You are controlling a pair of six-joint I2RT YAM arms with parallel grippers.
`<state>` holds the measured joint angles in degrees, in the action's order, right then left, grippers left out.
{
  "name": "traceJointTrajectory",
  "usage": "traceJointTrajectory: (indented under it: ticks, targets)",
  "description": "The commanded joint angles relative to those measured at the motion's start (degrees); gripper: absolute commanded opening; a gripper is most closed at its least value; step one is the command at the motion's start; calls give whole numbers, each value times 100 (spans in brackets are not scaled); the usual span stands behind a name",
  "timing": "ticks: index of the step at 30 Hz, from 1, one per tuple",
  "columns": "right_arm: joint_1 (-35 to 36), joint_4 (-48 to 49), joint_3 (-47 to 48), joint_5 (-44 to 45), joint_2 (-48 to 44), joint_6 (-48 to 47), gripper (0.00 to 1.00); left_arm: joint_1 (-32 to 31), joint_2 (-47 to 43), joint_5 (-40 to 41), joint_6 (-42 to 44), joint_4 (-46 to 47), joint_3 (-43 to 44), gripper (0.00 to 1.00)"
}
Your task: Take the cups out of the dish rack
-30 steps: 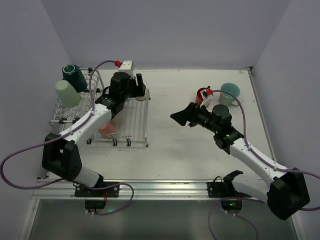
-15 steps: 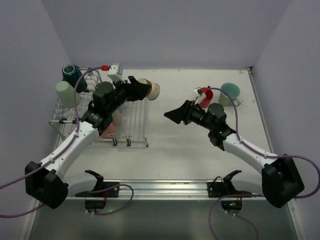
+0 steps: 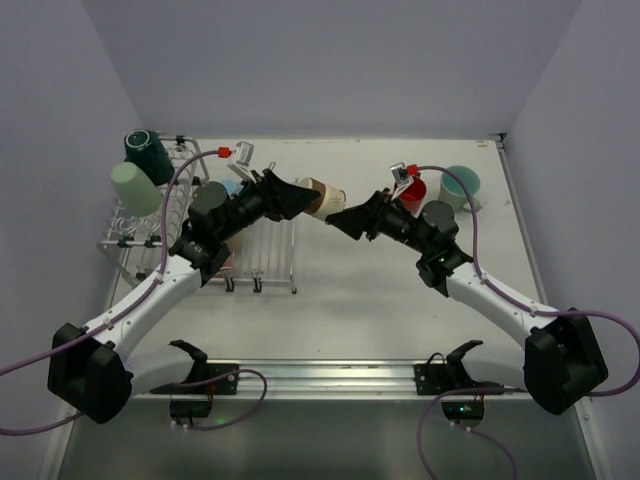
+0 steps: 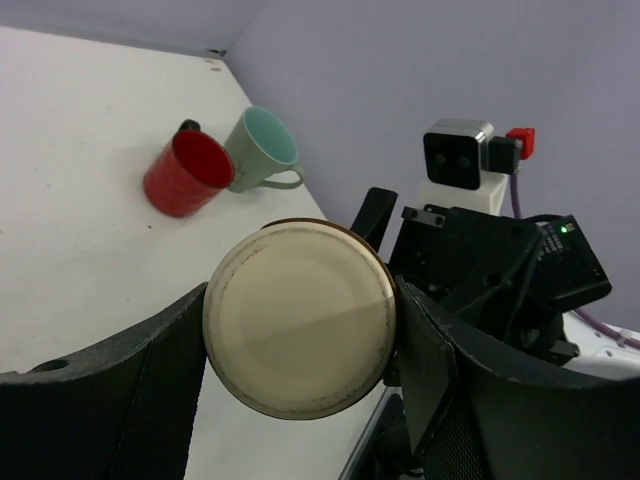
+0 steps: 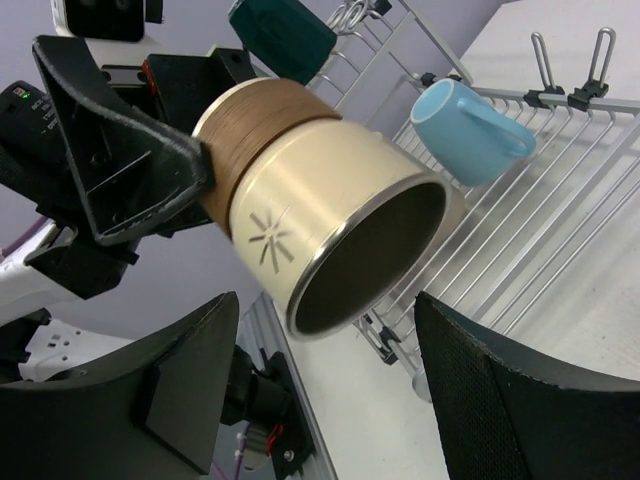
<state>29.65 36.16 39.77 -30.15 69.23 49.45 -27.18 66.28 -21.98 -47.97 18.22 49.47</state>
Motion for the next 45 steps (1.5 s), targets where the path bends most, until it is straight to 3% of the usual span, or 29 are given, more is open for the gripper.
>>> traceJointTrajectory:
  ticks: [1, 3, 5, 6, 8, 9, 11, 12, 13, 14, 16, 19, 25, 28, 34, 38, 45]
  targets:
    - [32, 356, 259, 9, -147, -146, 73, -94, -256, -527, -573, 832, -148, 20]
    - [23, 453, 259, -34, -156, -94, 70, -173, -300, -571, -670, 920, -218, 20]
    - [32, 637, 251, -131, -147, -15, 59, -235, -318, -571, -740, 990, -271, 20]
    - [23, 681, 251, -175, -138, 12, 45, -314, -318, -562, -758, 1052, -359, 20]
    - [32, 831, 216, -228, -156, 82, 28, -375, -326, -518, -767, 1087, -403, 21]
    - [32, 831, 198, -228, -173, 82, 13, -393, -318, -501, -758, 1087, -438, 23]
    - [23, 612, 207, -219, -208, -48, 0, -411, -300, -501, -697, 1026, -465, 39]
    - [23, 481, 233, -254, -234, -145, 0, -411, -309, -501, -636, 956, -439, 50]
    - [23, 131, 329, -307, -252, -268, 0, -411, -300, -466, -444, 886, -412, 71]
    - [23, -72, 365, -316, -270, -522, 0, -411, -317, -309, -311, 572, -360, 79]
    - [23, -503, 478, -220, -401, -734, 0, -411, -405, -97, 100, 158, -149, 92]
    - [32, -1662, 742, 96, -577, -1393, 0, -411, -650, 325, 706, -510, 132, 99]
    - [32, -3831, 1409, 562, -403, -2500, 0, -411, -1274, 1450, 1824, -2143, 572, 100]
    - [23, -4832, 1963, 939, -95, -2843, 0, -411, -1660, 1810, 2158, -2532, 537, 100]
    - [32, -6891, 3536, 2222, 1398, -3617, 0, -411, -2452, 2144, 2651, -3200, -42, 100]
    - [23, -7605, 4362, 3250, 2233, -3908, 0, -411, -2778, 2574, 3117, -3483, -437, 100]
    - [-20, -8616, 6066, 3893, 3701, -4207, 0, -411, -2910, 2471, 3390, -3351, -790, 100]
